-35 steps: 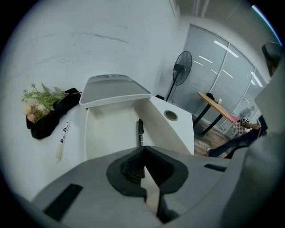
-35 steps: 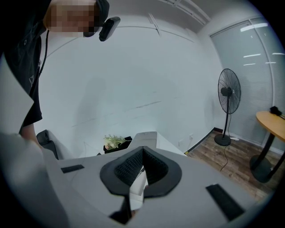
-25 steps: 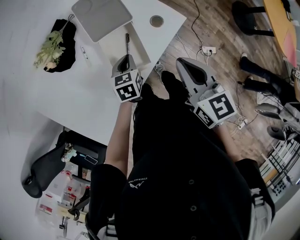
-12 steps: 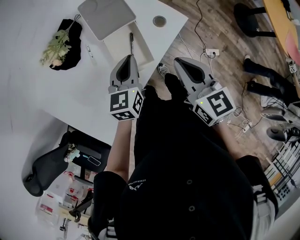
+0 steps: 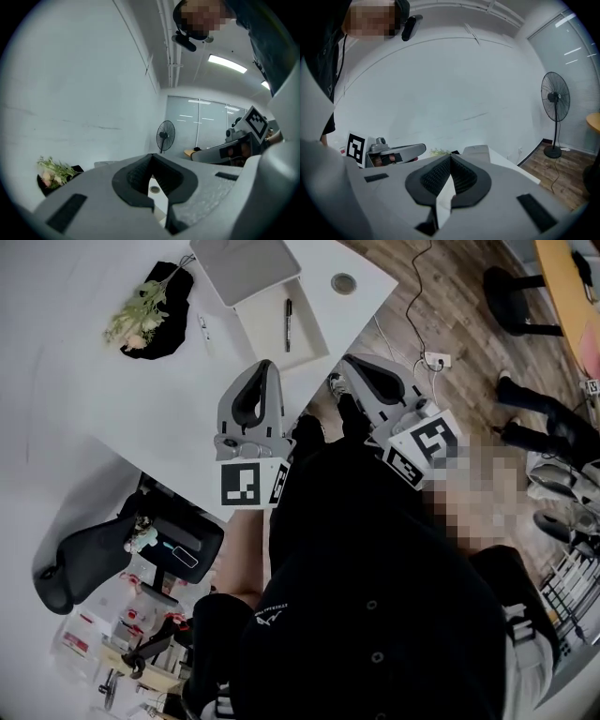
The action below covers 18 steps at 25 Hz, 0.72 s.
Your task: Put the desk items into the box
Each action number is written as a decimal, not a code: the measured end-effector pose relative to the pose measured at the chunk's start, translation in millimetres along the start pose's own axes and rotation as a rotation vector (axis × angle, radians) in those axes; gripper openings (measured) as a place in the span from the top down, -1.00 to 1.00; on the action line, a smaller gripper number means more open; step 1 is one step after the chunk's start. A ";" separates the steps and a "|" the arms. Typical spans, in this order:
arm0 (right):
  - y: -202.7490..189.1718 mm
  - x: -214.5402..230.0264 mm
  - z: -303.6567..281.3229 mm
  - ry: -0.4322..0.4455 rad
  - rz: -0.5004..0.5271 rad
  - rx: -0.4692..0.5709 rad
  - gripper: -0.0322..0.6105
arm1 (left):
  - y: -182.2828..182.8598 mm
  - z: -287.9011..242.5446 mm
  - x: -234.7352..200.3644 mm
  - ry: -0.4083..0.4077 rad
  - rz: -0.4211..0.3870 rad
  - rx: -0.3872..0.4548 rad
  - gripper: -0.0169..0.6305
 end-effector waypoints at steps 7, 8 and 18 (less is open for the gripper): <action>11.3 -49.0 -10.3 0.113 0.039 0.067 0.90 | 29.5 57.4 2.3 0.055 -0.020 0.080 0.93; 13.6 -56.0 -13.4 0.130 0.047 0.074 0.90 | 34.2 65.1 0.6 0.067 -0.023 0.093 0.93; 38.0 -105.1 -23.0 0.228 0.109 0.147 0.90 | 64.5 114.6 -11.7 0.142 -0.099 0.163 0.93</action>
Point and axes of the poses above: the fingertips, and each gripper's own axes: z backward along the fingers, x to its right, y out of its top, the point moved 2 cm from there along z, backward along the fingers, and after that the axes turned 7 degrees about x, right-handed, at the moved point
